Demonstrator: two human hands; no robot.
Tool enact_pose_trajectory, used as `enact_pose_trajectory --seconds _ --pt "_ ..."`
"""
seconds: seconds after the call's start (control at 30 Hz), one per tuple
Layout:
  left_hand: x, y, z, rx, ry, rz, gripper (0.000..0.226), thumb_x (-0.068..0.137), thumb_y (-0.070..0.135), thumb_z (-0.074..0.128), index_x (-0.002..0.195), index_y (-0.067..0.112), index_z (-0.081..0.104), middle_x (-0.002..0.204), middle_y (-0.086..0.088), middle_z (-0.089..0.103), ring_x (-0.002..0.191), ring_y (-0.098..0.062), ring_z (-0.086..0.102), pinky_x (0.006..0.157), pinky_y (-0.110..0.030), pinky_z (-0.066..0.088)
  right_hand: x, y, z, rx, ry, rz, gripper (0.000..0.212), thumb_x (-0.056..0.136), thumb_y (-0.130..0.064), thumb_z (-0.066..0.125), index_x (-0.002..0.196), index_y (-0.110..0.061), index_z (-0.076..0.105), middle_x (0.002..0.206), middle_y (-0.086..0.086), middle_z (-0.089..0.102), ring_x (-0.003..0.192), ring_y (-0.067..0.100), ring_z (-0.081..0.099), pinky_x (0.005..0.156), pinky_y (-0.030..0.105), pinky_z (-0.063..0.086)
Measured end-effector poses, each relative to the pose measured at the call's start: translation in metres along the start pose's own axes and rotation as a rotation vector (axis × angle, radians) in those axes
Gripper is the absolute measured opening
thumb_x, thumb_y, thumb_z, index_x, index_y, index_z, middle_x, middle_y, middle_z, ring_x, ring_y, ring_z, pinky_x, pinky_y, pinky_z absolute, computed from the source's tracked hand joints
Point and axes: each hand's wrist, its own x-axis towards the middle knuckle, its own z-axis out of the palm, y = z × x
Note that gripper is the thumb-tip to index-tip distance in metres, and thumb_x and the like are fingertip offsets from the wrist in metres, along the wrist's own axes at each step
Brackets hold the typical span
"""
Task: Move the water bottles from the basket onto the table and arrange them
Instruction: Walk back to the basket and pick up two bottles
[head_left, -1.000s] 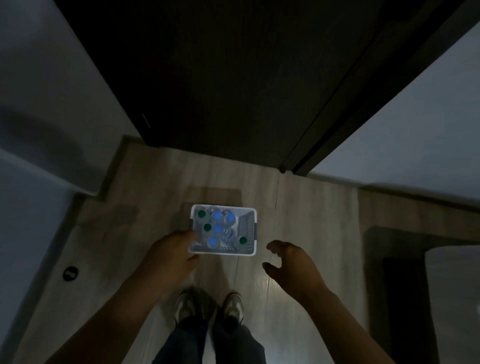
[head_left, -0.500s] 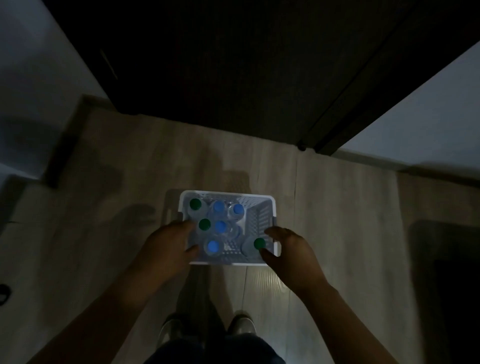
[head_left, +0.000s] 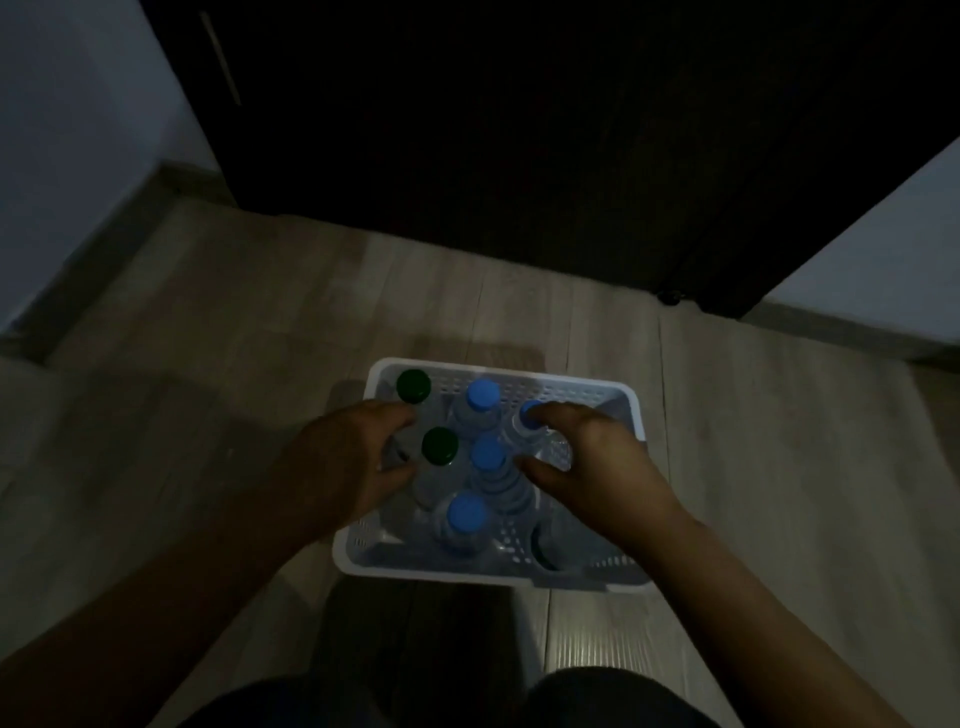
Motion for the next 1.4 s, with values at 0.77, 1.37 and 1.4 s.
enact_pose_trajectory --seconds 0.77,1.37,1.4 --pt "0.014 -0.013 0.037 -0.034 0.068 0.038 0.032 0.084 0.028 0.067 0.113 0.018 0.059 0.113 0.002 0.062 0.1 -0.011 0.055 0.084 -0.026 0.044 0.009 0.009 0.042 0.012 0.057 -0.187 0.037 0.083 -0.026 0.07 0.118 -0.02 0.061 0.118 -0.002 0.064 0.107 0.013 0.058 0.092 0.035 0.048" --pt "0.019 -0.016 0.079 -0.446 0.348 0.021 0.012 0.078 0.034 0.072 0.081 0.029 0.061 0.083 0.02 0.054 0.08 0.005 0.054 0.069 -0.005 0.041 -0.002 0.031 0.038 0.15 0.179 -0.055 0.035 0.082 -0.03 0.072 0.115 -0.023 0.064 0.111 -0.01 0.067 0.098 0.003 0.06 0.086 0.026 0.052" --pt "0.018 -0.017 0.079 -0.449 0.349 0.03 0.012 0.079 0.034 0.071 0.08 0.028 0.061 0.082 0.02 0.053 0.08 0.005 0.053 0.069 -0.004 0.04 -0.002 0.031 0.038 0.145 0.188 -0.057 0.035 0.082 -0.03 0.072 0.115 -0.023 0.064 0.11 -0.009 0.068 0.097 0.003 0.061 0.085 0.026 0.053"
